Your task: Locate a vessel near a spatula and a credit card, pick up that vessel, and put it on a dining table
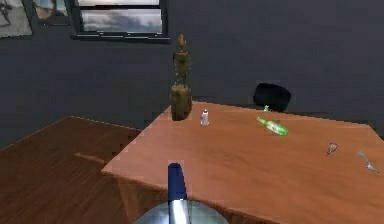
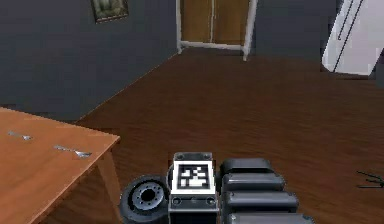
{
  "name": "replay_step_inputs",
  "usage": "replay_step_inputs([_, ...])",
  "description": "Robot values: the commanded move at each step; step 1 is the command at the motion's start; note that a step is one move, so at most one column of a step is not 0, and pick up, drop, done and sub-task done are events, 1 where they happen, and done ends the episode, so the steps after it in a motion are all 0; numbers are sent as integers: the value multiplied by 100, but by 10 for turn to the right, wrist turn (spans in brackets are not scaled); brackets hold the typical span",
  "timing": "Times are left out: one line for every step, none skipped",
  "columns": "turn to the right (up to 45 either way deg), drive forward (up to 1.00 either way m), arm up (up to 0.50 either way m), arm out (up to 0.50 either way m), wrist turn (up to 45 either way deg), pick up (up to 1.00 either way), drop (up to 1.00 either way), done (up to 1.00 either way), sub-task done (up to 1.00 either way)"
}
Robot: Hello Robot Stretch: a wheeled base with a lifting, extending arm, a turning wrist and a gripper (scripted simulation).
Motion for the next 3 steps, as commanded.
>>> replay_step_inputs([390,0,0,0,0,0,0,0,0])
replay_step_inputs([30,0,0,0,0,0,0,0,0])
replay_step_inputs([-360,0,0,0,0,0,0,0,0])
